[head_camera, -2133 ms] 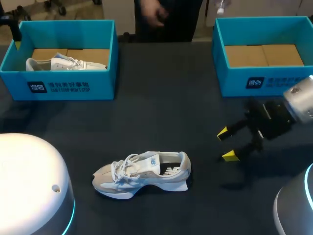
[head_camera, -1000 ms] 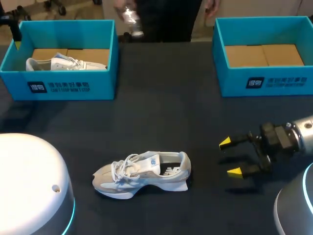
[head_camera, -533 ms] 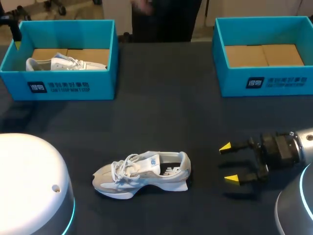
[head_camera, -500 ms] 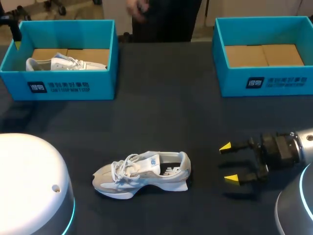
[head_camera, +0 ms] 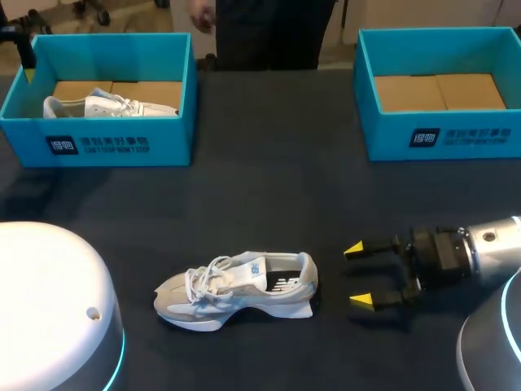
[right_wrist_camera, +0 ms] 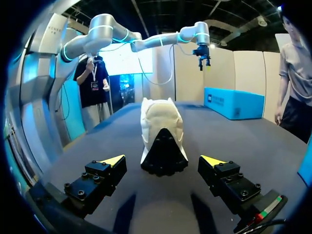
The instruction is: Take the shoe out of the shoebox, open the shoe tongue, remove and reinsert the insole, then place the shoe into the shoebox
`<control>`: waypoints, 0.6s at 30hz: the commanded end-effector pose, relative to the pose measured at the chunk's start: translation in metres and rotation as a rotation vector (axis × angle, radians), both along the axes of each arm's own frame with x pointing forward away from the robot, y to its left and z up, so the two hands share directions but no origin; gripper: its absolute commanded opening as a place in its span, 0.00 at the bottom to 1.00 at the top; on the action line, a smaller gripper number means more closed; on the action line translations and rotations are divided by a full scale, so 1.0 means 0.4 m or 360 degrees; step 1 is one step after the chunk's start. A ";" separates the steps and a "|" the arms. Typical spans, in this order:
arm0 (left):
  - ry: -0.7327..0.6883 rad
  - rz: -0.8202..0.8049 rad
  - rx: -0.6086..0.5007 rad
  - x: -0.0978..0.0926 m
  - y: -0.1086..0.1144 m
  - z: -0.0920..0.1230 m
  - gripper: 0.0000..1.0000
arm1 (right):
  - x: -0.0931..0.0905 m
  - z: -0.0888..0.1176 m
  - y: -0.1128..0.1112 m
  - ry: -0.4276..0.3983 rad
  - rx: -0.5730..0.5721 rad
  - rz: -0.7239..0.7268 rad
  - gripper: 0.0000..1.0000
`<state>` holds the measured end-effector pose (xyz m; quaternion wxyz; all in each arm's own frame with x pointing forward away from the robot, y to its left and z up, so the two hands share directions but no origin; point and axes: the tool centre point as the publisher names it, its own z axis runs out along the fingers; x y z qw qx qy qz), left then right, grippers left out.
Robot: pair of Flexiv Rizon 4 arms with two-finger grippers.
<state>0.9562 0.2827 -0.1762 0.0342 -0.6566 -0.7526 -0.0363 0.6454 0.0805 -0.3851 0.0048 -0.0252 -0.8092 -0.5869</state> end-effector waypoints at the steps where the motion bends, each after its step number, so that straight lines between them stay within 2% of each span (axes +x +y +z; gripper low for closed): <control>1: -0.0002 -0.0002 0.0004 -0.002 0.001 0.001 1.00 | 0.042 -0.031 0.036 0.0011 0.0013 0.0034 1.00; 10: -0.0002 -0.0002 0.0004 -0.002 0.001 0.001 1.00 | 0.066 -0.049 0.078 0.0033 0.0020 0.0108 1.00; 18: -0.0002 -0.0002 0.0004 -0.002 0.001 0.001 1.00 | 0.067 -0.072 0.105 0.0069 0.0013 0.0139 1.00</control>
